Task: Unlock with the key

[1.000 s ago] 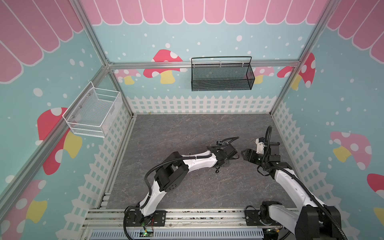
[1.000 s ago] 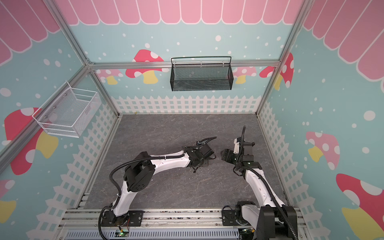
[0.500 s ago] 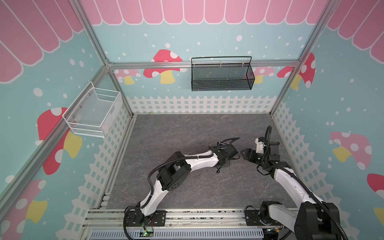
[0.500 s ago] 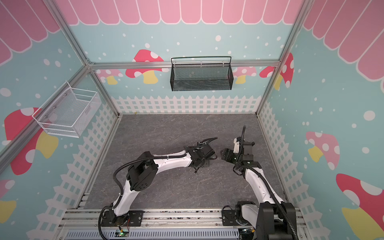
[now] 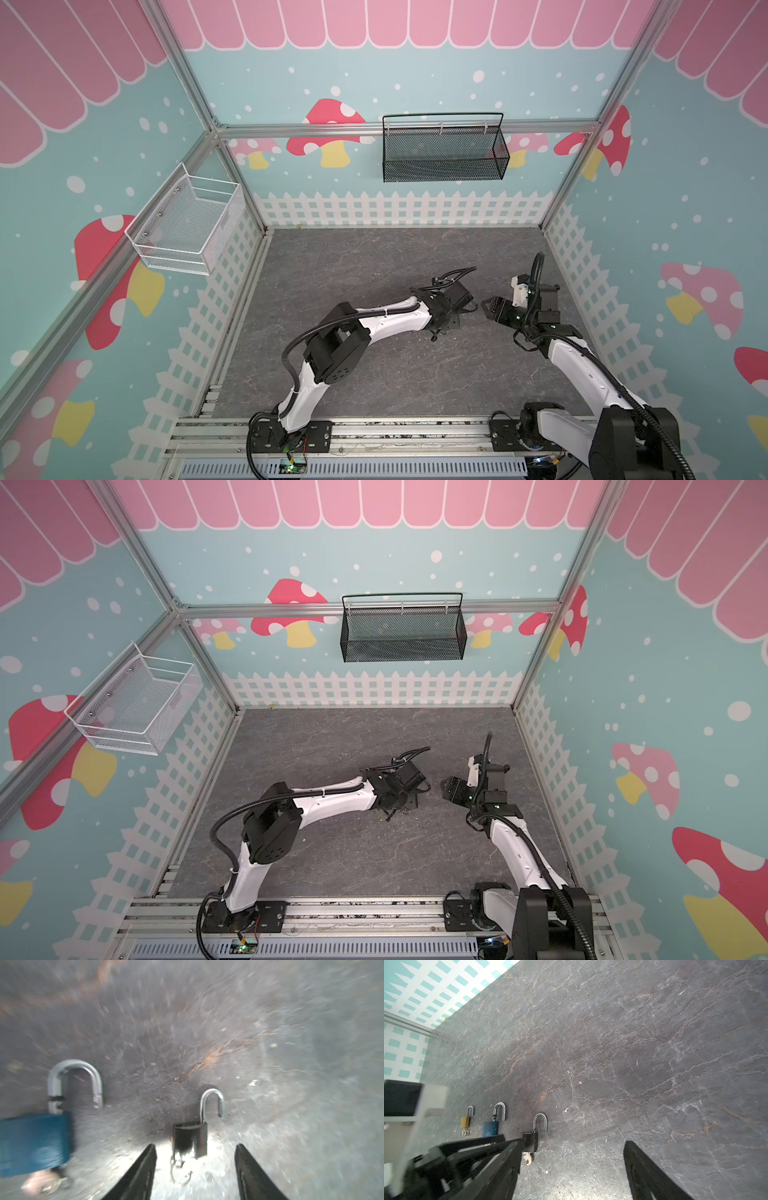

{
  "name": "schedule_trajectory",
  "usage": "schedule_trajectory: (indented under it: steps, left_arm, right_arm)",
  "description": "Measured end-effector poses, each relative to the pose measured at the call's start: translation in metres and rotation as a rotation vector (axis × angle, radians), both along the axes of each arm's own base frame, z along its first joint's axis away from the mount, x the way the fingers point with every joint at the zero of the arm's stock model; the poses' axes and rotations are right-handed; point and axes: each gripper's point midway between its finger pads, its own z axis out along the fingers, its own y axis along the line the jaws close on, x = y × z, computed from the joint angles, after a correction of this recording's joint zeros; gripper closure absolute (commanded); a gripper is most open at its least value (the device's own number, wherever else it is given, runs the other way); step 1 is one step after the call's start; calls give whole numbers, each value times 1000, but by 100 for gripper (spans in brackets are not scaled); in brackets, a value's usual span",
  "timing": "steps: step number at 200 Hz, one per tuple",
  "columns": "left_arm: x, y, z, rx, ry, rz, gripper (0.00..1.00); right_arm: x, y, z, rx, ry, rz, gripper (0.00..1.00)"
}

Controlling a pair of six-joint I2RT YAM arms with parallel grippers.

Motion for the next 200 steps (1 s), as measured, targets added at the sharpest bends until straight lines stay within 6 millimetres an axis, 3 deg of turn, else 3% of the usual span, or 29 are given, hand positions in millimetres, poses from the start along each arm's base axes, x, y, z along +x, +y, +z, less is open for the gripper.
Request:
schedule_trajectory:
  steps: [18,37,61,67,85,114,141,154,168,200]
  left_arm:
    - [3,10,46,-60,-72,7,14]
    - [7,38,95,-88,-180,36,1]
    - [22,77,143,-102,-313,111,0]
    - [24,90,147,-97,-347,129,0]
    - [28,171,143,25,-403,231,0]
    - [44,308,138,190,-492,493,0]
    - [35,407,100,381,-505,663,0]
    - [29,436,78,458,-495,690,0]
    - [25,452,59,503,-507,685,0]
    - [43,451,29,534,-564,574,0]
  right_arm:
    - [1,-5,0,-2,0,-24,18]
    - [5,-14,5,-29,-24,-69,16]
    - [13,-29,15,-74,-78,-140,13]
    - [15,-36,17,-100,-102,-171,12]
    - [19,-63,17,-181,-157,-294,10]
    - [13,-94,-10,-296,-151,-439,7]
    - [22,-114,-19,-391,-162,-501,3]
    - [30,-121,-14,-441,-201,-515,2]
    - [39,-126,-12,-493,-233,-517,2]
    - [58,-126,-22,-584,-267,-449,2]
